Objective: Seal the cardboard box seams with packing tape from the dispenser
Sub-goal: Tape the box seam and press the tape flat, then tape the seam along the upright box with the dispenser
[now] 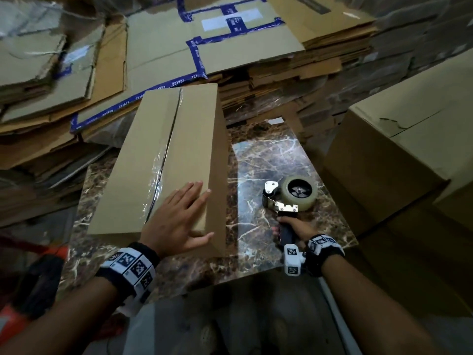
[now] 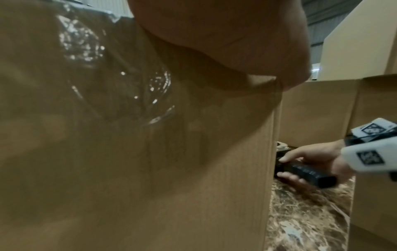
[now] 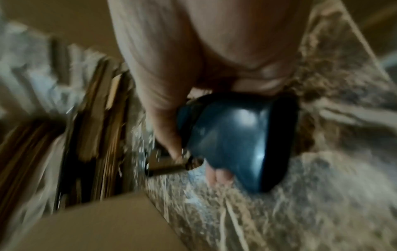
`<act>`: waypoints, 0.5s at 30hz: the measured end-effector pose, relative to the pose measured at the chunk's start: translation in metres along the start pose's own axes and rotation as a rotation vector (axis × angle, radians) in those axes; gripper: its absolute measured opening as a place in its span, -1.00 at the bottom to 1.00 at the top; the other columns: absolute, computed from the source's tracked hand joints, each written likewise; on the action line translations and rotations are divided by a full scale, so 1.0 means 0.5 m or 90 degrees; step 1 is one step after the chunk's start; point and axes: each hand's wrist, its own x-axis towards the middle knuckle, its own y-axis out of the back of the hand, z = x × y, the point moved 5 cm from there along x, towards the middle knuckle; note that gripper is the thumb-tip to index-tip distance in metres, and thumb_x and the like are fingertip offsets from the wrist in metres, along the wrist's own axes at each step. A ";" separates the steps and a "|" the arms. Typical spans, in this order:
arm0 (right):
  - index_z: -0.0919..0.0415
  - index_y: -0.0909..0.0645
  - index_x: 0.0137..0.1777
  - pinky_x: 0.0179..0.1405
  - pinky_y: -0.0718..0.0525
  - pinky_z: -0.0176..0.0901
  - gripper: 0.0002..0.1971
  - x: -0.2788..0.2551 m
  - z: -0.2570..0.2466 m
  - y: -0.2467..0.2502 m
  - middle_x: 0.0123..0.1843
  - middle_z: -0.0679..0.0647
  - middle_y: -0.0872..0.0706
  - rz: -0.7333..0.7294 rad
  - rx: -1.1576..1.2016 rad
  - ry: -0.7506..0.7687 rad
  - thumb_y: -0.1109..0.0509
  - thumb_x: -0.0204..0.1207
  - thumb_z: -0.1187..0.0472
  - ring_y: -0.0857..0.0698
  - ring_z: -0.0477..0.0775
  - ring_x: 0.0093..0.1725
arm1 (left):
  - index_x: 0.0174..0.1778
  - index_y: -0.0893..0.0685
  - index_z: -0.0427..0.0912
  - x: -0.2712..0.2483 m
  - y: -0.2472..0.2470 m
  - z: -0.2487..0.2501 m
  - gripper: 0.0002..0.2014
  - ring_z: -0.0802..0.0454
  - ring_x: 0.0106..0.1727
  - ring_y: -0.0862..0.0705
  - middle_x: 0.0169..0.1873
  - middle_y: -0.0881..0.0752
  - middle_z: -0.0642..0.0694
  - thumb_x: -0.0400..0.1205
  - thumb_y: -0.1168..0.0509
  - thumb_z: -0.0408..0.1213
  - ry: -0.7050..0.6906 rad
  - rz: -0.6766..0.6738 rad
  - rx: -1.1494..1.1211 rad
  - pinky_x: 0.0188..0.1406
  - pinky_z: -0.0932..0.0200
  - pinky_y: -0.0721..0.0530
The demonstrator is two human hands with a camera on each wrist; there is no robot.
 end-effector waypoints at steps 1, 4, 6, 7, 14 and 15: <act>0.39 -0.60 -0.11 -0.54 -0.68 -0.16 -0.83 -0.010 0.006 -0.011 -0.32 0.27 -0.74 -0.054 0.013 -0.034 -0.32 0.58 0.24 -0.68 0.13 -0.51 | 0.66 -0.32 -0.19 0.000 0.001 0.001 -0.06 -0.23 0.67 -0.25 0.65 -0.30 -0.27 0.51 -0.20 0.42 0.000 0.003 0.000 0.53 -0.23 -0.41; 0.48 -0.60 0.02 -0.55 -0.66 -0.22 -0.74 -0.033 0.024 -0.033 -0.40 0.14 -0.70 -0.144 0.063 -0.064 -0.26 0.55 0.24 -0.66 0.03 -0.52 | 0.65 -0.34 -0.19 0.001 0.005 0.002 -0.07 -0.22 0.66 -0.26 0.64 -0.31 -0.27 0.51 -0.23 0.41 -0.003 0.016 -0.002 0.52 -0.22 -0.42; 0.50 -0.62 0.05 -0.51 -0.67 -0.22 -0.74 -0.050 0.036 -0.049 -0.41 0.11 -0.68 -0.140 0.064 -0.041 -0.25 0.61 0.26 -0.66 0.02 -0.51 | 0.65 -0.35 -0.20 0.000 0.008 0.004 -0.08 -0.24 0.65 -0.29 0.63 -0.33 -0.28 0.51 -0.24 0.40 -0.006 0.027 -0.003 0.52 -0.21 -0.43; 0.49 -0.63 0.03 -0.49 -0.67 -0.22 -0.75 -0.059 0.039 -0.055 -0.40 0.11 -0.68 -0.123 0.053 -0.025 -0.24 0.64 0.27 -0.66 0.01 -0.50 | 0.64 -0.36 -0.20 -0.002 0.009 0.004 -0.08 -0.24 0.64 -0.31 0.63 -0.34 -0.28 0.51 -0.24 0.39 -0.005 0.032 0.000 0.51 -0.20 -0.43; 0.47 -0.64 -0.07 -0.33 -0.70 -0.12 -0.95 -0.189 -0.019 -0.122 -0.22 0.31 -0.71 -0.084 -0.096 0.242 -0.39 0.56 0.44 -0.71 0.12 -0.35 | 0.64 -0.37 -0.18 -0.008 0.007 0.004 -0.09 -0.26 0.59 -0.37 0.59 -0.39 -0.30 0.53 -0.14 0.45 0.001 0.041 0.022 0.50 -0.19 -0.46; 0.46 -0.66 -0.06 -0.33 -0.71 -0.15 -0.96 -0.216 -0.037 -0.134 -0.19 0.31 -0.75 -0.067 -0.135 0.304 -0.42 0.54 0.47 -0.74 0.11 -0.34 | 0.64 -0.36 -0.17 -0.010 0.006 0.002 -0.09 -0.26 0.59 -0.37 0.59 -0.39 -0.29 0.53 -0.12 0.46 0.003 0.042 0.019 0.51 -0.19 -0.45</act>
